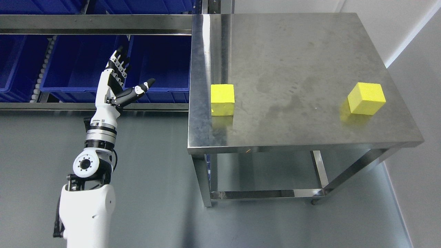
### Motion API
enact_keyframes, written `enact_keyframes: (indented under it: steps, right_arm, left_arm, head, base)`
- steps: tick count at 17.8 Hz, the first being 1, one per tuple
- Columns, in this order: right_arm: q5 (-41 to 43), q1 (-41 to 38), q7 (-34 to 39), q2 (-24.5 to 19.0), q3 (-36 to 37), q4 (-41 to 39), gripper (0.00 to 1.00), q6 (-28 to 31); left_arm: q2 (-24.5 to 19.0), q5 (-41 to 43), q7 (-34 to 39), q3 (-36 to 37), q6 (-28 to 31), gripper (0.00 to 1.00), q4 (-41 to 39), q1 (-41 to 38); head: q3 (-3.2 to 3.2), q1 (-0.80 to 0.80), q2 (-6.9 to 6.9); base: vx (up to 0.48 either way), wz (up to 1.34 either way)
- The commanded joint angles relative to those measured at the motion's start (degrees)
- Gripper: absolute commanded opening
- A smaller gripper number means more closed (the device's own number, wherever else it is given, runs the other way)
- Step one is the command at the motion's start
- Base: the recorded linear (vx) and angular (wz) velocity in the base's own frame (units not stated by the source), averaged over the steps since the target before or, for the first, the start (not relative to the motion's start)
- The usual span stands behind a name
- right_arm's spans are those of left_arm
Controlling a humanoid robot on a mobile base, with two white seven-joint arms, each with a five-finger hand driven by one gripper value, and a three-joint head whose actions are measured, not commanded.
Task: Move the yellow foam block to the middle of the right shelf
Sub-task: 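Reach the left hand toward the nearer yellow foam cube on the table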
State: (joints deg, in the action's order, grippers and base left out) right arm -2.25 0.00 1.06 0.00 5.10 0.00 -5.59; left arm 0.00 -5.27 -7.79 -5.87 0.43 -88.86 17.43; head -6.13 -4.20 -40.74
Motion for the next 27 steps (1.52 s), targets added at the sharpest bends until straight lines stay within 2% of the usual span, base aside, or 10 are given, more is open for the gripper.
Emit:
enact_keyframes:
  steps: [1,3,5,8,10,13,15,18,21,27]
  right_arm:
    - [2.25,0.09,-0.01,1.00,0.00,-1.00,1.00,0.05]
    - [2.25,0.09,-0.01,1.00,0.00,-1.00,1.00,0.05]
    - [2.25,0.09,-0.01,1.00,0.00,-1.00,1.00,0.05]
    - [2.25,0.09,-0.01,1.00,0.00,-1.00,1.00,0.05]
    - [2.25,0.09,-0.01,1.00,0.00,-1.00,1.00,0.05]
    - [2.25,0.09,-0.01,1.00,0.00,-1.00,1.00,0.05]
    - [2.25,0.17,-0.01,1.00,0.00,-1.00,1.00,0.05]
    - [2.25,0.09,-0.01,1.00,0.00,-1.00,1.00,0.05]
    - [2.25,0.09,-0.01,1.00,0.00,-1.00,1.00,0.05]
    - [2.25,0.09,-0.01,1.00,0.00,-1.00,1.00,0.05]
  left_arm:
    - [-1.58,0.00,-0.03,0.16,0.01,1.00,0.09,-0.03]
    - [-1.67,0.00,-0.12,0.34,0.01,1.00,0.00,0.06]
    - [-2.46,0.00,-3.43,0.34,-1.30,1.00,-0.52,0.32]
    - [-4.48,0.00,-17.47,0.43,-5.96,1.00,-0.52,2.51]
    - [-5.35,0.09,-22.85,1.12,-5.80,1.00,-0.26,4.88]
    - [-8.60,0.44,-27.09,6.38,-5.62,0.98,0.79,9.36]
    - [-10.10,2.45,-29.63,10.86,-5.62,0.98,4.29,12.96]
    - [-9.41,9.13,-32.98,14.92,-5.62,0.98,10.62,16.48]
    - [-7.56,9.93,-34.74,21.06,-5.62,0.98,18.43,19.47]
    - [-4.14,12.30,-36.14,25.82,-5.80,0.98,29.51,23.16]
  head:
    - [0.00,0.00,0.00]
    - [0.00,0.00,0.00]
    - [0.00,0.00,0.00]
    - [0.00,0.00,0.00]
    - [0.00,0.00,0.00]
    - [0.00,0.00,0.00]
    - [0.00,0.00,0.00]
    - [0.00,0.00,0.00]
    - [0.00,0.00,0.00]
    - [0.00,0.00,0.00]
  base:
    - [0.000,0.00]
    - [0.000,0.00]
    - [0.000,0.00]
    - [0.000,0.00]
    - [0.000,0.00]
    - [0.000,0.00]
    - [0.000,0.00]
    - [0.000,0.00]
    - [0.000,0.00]
    - [0.000,0.00]
